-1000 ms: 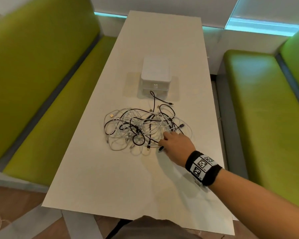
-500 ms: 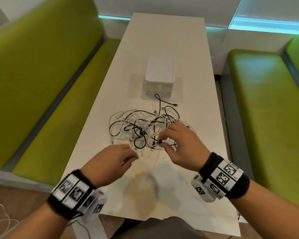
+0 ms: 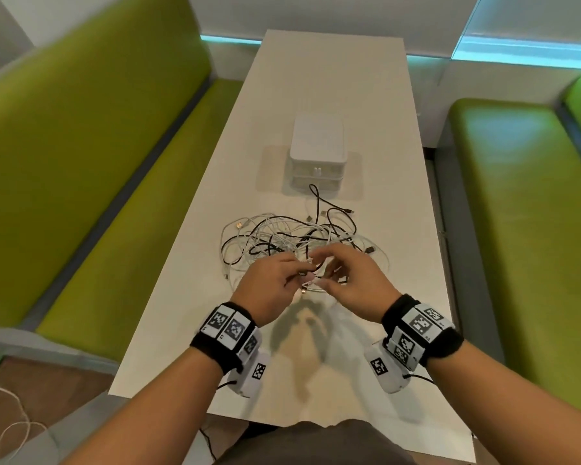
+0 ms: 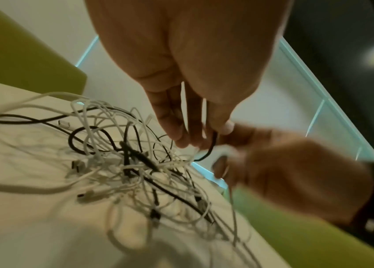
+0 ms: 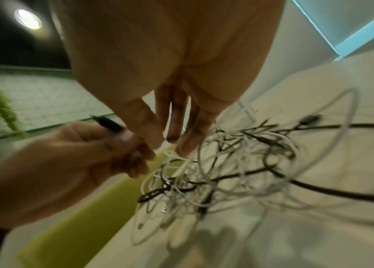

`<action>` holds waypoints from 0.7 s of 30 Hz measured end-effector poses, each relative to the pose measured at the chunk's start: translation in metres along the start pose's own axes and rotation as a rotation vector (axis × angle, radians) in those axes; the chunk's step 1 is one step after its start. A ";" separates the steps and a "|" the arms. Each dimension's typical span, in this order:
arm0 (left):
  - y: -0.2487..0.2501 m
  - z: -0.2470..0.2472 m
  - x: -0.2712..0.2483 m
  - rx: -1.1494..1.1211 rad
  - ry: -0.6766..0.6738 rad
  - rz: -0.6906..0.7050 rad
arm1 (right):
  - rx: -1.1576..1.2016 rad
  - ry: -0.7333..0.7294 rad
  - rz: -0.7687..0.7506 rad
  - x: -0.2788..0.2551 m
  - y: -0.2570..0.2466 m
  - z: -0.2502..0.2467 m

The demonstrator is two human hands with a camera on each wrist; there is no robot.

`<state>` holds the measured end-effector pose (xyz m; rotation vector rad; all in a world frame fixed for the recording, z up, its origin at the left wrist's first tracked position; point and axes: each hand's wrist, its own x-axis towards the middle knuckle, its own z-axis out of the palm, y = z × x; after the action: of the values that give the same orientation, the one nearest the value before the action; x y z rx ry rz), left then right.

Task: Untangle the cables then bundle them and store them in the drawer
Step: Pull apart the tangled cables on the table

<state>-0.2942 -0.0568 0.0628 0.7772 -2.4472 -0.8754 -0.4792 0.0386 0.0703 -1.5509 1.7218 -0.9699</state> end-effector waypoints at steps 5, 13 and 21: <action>0.027 -0.011 0.007 -0.250 0.113 0.040 | -0.091 -0.151 0.031 0.006 0.012 0.000; 0.025 0.007 0.020 -0.576 0.087 -0.229 | -0.139 -0.100 0.094 0.013 0.022 -0.012; 0.029 -0.001 0.030 -0.385 0.046 -0.296 | -0.356 -0.196 0.119 0.020 0.017 -0.003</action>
<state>-0.3269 -0.0569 0.0890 1.0094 -2.0575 -1.3696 -0.4935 0.0197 0.0588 -1.6744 1.8914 -0.4502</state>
